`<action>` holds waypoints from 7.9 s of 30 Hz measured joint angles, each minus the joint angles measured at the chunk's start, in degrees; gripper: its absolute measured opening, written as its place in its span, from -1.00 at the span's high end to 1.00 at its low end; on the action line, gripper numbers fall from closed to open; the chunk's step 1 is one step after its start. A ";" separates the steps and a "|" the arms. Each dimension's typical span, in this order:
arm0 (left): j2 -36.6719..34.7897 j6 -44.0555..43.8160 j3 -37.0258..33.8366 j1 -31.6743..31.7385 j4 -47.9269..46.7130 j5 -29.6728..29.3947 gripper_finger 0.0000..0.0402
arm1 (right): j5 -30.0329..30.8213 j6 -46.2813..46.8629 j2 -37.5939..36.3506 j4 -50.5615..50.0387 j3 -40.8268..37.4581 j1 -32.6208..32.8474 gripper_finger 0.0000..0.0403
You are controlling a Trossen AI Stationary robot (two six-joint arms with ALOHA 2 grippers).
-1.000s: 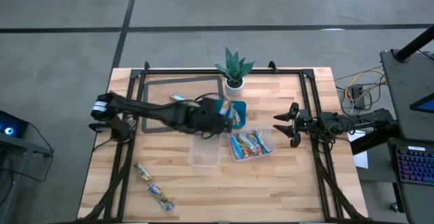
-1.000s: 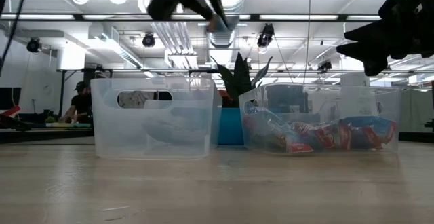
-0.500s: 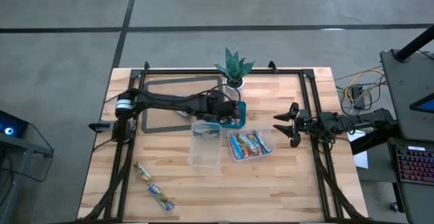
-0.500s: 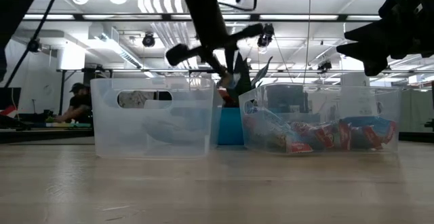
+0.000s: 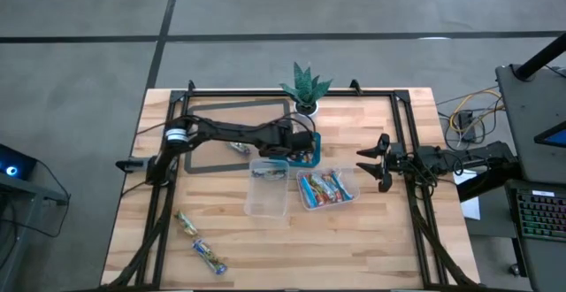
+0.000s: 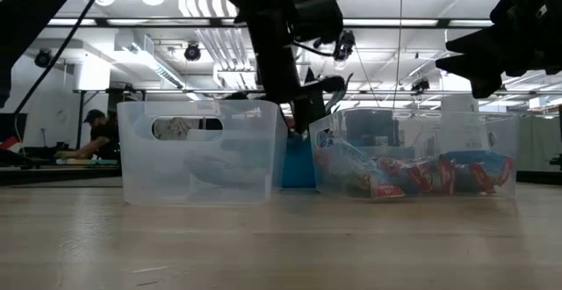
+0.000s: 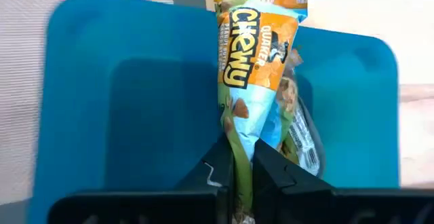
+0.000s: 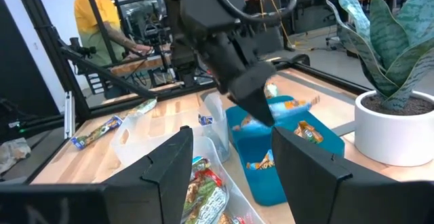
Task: Pick and place Granola Bars by type
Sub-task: Put the yellow granola bar into the blue bin
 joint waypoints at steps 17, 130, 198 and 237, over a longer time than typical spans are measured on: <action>2.74 -2.41 0.00 0.42 3.27 1.18 0.82 | 0.02 0.00 0.21 0.01 0.02 0.00 0.06; -24.38 125.69 -39.36 30.52 7.74 22.22 0.17 | 0.02 -0.01 0.26 0.00 0.02 0.01 0.06; -30.00 108.84 -29.16 27.27 -8.32 10.99 0.86 | -0.01 -0.02 0.27 -0.01 0.00 0.02 0.06; -28.35 19.09 -16.07 0.84 -10.65 3.68 0.94 | 0.03 0.00 0.28 0.01 0.00 0.02 0.06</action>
